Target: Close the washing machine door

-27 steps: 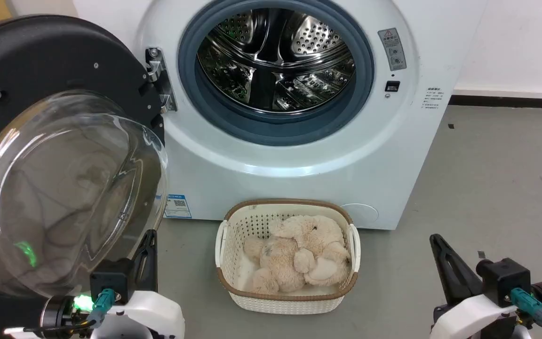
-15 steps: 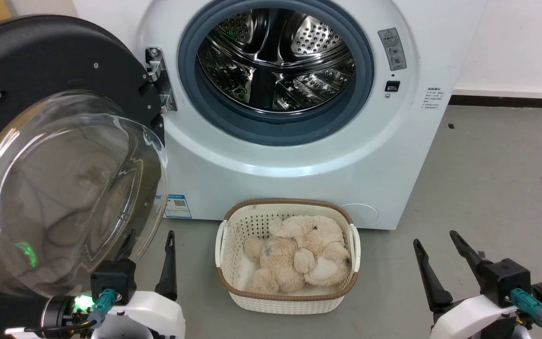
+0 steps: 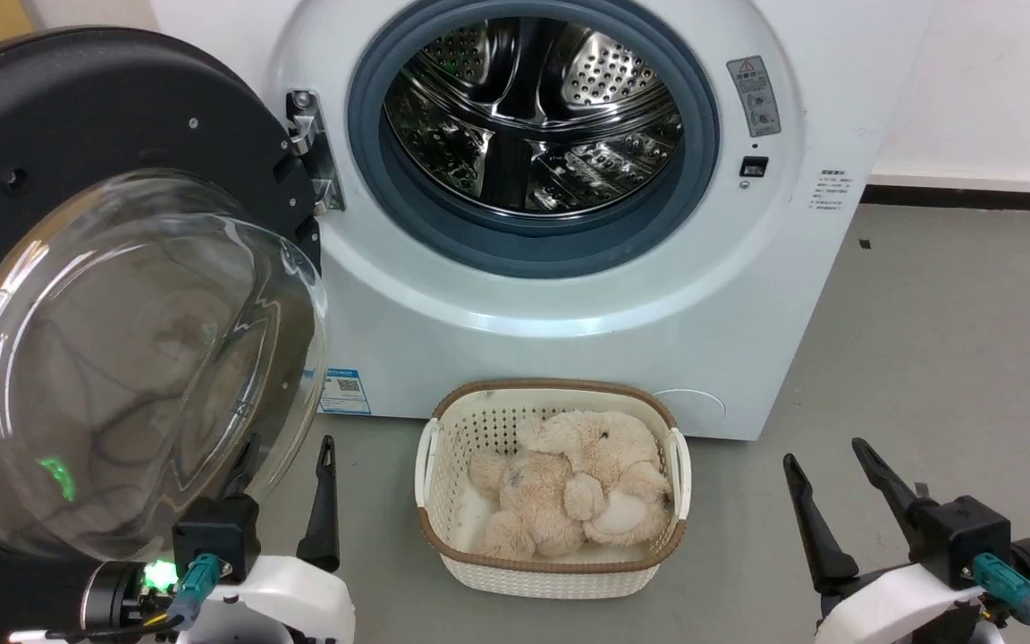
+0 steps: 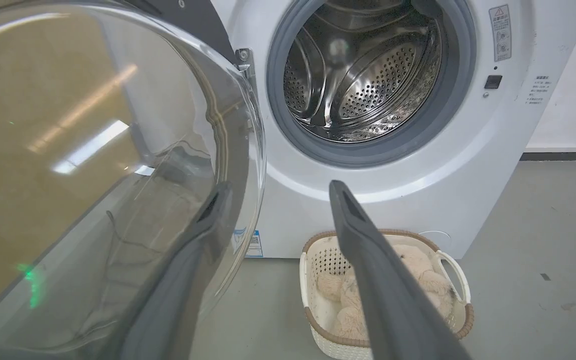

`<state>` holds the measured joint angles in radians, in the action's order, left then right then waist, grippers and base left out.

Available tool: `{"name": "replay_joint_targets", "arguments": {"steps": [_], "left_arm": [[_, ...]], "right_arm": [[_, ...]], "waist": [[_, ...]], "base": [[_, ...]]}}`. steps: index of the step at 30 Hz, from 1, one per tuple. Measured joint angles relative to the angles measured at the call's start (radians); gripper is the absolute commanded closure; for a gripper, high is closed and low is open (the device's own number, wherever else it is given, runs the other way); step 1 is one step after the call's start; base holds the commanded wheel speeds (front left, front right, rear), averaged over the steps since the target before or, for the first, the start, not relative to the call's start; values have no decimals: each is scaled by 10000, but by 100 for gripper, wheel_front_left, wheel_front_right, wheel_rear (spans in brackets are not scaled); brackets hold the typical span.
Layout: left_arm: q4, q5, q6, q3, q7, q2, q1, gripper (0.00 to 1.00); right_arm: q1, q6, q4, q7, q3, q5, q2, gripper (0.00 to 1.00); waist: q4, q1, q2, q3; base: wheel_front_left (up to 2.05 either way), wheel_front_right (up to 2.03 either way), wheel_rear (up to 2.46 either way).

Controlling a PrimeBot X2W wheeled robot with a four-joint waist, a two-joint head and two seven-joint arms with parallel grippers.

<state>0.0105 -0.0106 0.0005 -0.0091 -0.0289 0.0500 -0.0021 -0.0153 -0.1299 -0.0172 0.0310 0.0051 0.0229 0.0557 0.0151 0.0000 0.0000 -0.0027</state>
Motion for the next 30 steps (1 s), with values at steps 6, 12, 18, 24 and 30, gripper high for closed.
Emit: {"name": "replay_joint_targets", "arguments": {"steps": [6, 12, 18, 24, 30], "left_arm": [[33, -12, 8, -17, -151, 0, 0, 0], [59, -27, 56, -15, -265, 0, 2, 0], [92, -29, 65, -8, -376, 0, 32, 0], [121, -29, 65, -8, -516, 0, 35, 0], [128, -31, 96, -8, -617, 0, 84, 0]], "right_arm": [[-4, 0, -48, 127, 21, 69, 0, 0], [-9, 0, -96, 255, 92, 136, 0, 0], [-11, 0, -167, 372, 157, 146, 0, 0], [-14, 0, -259, 502, 226, 221, 0, 0], [-19, 0, -370, 608, 288, 349, 0, 0]], "waist": [[181, 0, 0, -22], [426, 0, 0, -49], [720, 0, 0, -77], [1069, 0, 0, -116], [1452, 0, 0, -160]], "base": [[0, 0, 0], [0, 0, 0], [0, 0, 0], [0, 0, 0], [0, 0, 0]]}}
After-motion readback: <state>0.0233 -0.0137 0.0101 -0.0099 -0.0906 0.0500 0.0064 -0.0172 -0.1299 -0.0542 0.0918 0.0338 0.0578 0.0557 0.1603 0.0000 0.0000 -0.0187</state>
